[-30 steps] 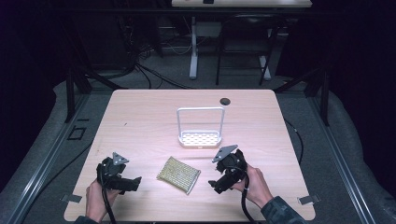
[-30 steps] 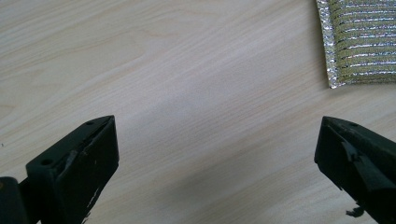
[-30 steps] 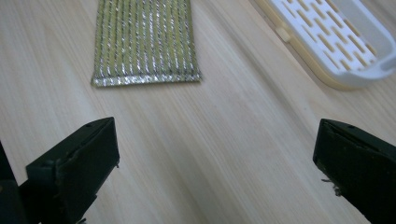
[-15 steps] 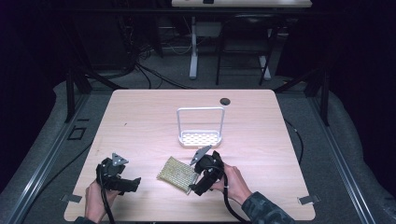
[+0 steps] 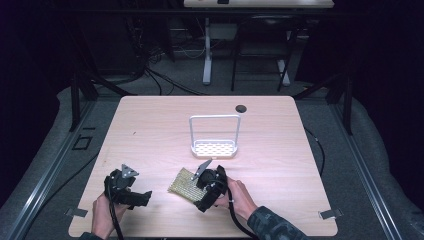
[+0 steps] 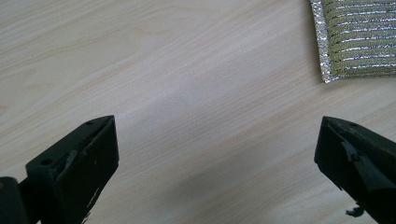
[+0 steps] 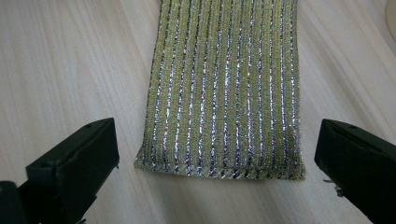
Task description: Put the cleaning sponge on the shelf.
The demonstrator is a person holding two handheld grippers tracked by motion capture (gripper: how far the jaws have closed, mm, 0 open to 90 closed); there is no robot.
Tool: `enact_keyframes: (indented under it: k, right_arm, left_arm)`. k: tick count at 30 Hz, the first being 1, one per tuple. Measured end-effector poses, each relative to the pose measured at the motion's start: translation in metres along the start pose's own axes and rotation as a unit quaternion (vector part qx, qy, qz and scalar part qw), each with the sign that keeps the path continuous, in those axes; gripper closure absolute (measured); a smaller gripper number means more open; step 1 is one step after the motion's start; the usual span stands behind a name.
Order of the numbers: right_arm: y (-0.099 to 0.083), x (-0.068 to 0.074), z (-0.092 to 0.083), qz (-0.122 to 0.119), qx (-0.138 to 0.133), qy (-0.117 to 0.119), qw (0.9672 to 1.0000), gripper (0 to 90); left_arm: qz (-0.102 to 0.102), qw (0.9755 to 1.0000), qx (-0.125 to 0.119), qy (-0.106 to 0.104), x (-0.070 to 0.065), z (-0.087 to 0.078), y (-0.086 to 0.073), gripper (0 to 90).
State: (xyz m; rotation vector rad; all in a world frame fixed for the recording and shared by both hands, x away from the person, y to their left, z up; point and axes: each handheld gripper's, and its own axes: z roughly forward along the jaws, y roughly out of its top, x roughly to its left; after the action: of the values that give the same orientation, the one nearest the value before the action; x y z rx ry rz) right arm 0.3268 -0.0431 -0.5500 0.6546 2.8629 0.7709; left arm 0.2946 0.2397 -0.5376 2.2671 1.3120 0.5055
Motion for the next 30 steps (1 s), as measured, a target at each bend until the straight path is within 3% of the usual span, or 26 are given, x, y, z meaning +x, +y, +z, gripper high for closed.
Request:
enact_keyframes:
  k: [11,18,30]
  right_arm:
    - [0.003,-0.002,0.013,0.004,0.023,-0.005,0.9997,0.0]
    - [0.005,0.0,0.02,-0.006,0.033,-0.005,0.9994,0.1]
    - [0.005,0.001,0.02,-0.004,0.034,-0.02,0.9992,14.5]
  left_arm:
    - [0.002,1.0,0.003,-0.001,0.0,0.002,0.0,0.0]
    - [0.002,1.0,0.006,-0.002,0.0,0.003,0.0,0.0]
    - [-0.002,0.9999,0.009,-0.005,0.0,0.004,0.0,0.0]
